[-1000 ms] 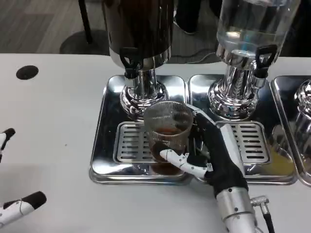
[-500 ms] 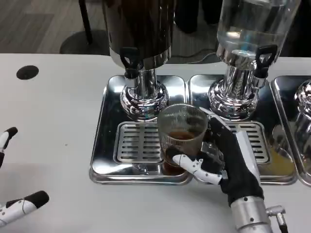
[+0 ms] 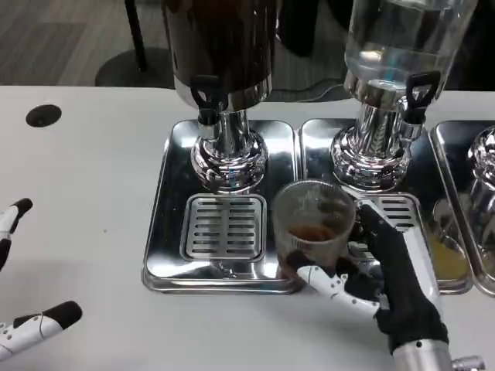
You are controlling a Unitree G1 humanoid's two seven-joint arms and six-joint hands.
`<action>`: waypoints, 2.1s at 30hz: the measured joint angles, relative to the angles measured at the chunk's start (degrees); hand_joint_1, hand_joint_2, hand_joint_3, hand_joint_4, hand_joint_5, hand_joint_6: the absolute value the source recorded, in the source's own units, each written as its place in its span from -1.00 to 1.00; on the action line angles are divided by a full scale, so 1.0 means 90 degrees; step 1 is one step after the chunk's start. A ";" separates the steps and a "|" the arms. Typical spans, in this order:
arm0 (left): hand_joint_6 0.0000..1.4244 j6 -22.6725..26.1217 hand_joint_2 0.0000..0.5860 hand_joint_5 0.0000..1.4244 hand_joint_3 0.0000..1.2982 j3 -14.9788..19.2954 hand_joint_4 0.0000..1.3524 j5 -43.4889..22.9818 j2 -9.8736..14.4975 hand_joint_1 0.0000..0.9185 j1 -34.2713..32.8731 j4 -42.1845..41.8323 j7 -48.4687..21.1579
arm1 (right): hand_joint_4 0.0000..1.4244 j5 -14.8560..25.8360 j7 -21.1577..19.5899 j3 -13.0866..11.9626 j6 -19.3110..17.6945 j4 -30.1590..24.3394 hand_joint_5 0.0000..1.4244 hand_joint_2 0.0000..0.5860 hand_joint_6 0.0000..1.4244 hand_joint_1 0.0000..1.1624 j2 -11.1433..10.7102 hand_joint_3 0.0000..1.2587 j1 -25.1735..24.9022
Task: Grasp the cup under the faucet to collect the drink, then remove the cup.
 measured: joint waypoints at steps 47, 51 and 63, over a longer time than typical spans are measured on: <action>-1.00 0.0158 -0.89 -1.00 -1.00 -0.0011 -1.00 0.0013 -0.0017 -1.00 -0.0063 -0.0332 -0.0111 | -0.51 0.0746 0.0521 -0.0723 -0.1629 -0.0341 -0.45 -0.24 -0.48 0.45 -0.0497 -0.51 0.1595; -1.00 0.0158 -0.89 -1.00 -1.00 0.0002 -1.00 0.0013 -0.0017 -1.00 0.0011 -0.0367 -0.0111 | -0.51 0.0884 0.0685 -0.0862 -0.1791 -0.0186 -0.45 -0.24 -0.48 0.45 -0.0634 -0.51 0.1611; -1.00 0.0217 -0.89 -1.00 -1.00 0.0018 -1.00 0.0043 -0.0023 -1.00 0.0155 -0.0598 -0.0111 | -0.49 0.1166 0.1025 -0.1173 -0.2281 0.0157 -0.45 -0.26 -0.48 0.44 -0.0742 -0.50 0.1720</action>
